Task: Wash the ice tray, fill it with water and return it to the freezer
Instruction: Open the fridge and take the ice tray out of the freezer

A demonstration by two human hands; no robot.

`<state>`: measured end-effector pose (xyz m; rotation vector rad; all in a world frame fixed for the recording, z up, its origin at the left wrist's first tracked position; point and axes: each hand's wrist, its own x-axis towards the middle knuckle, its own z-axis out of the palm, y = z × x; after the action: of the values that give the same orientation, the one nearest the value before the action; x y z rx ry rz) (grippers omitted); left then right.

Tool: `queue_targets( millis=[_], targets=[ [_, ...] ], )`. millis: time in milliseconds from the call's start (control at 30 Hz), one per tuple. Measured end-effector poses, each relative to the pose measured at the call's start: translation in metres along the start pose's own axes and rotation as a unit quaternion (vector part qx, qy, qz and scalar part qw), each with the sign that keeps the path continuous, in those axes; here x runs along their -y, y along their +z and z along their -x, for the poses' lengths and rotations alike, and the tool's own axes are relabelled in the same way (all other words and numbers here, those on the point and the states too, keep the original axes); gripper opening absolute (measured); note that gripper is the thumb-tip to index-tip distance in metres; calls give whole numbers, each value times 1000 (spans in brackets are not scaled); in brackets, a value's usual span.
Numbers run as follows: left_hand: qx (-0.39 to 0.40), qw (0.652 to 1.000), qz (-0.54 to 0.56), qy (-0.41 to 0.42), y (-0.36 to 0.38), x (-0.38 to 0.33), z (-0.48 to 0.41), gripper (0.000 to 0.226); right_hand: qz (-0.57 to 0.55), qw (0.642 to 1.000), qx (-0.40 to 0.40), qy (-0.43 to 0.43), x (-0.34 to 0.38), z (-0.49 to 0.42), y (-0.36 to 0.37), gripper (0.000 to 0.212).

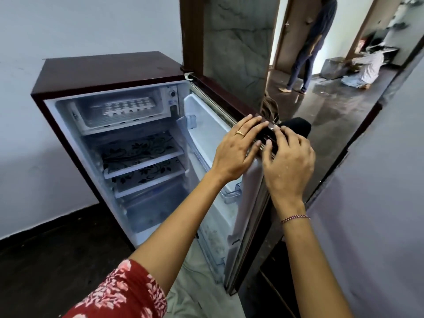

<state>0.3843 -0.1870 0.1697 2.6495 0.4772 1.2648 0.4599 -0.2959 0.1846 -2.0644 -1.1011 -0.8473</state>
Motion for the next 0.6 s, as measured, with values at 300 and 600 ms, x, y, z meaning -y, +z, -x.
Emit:
queue_targets(
  millis=[300, 600],
  targets=[
    [4, 998, -62, 13, 41, -11, -26, 46, -6, 996, -84, -38, -61, -23, 33, 33],
    [19, 995, -88, -30, 38, 0, -20, 50, 6, 999, -54, -2, -51, -19, 27, 34]
  ],
)
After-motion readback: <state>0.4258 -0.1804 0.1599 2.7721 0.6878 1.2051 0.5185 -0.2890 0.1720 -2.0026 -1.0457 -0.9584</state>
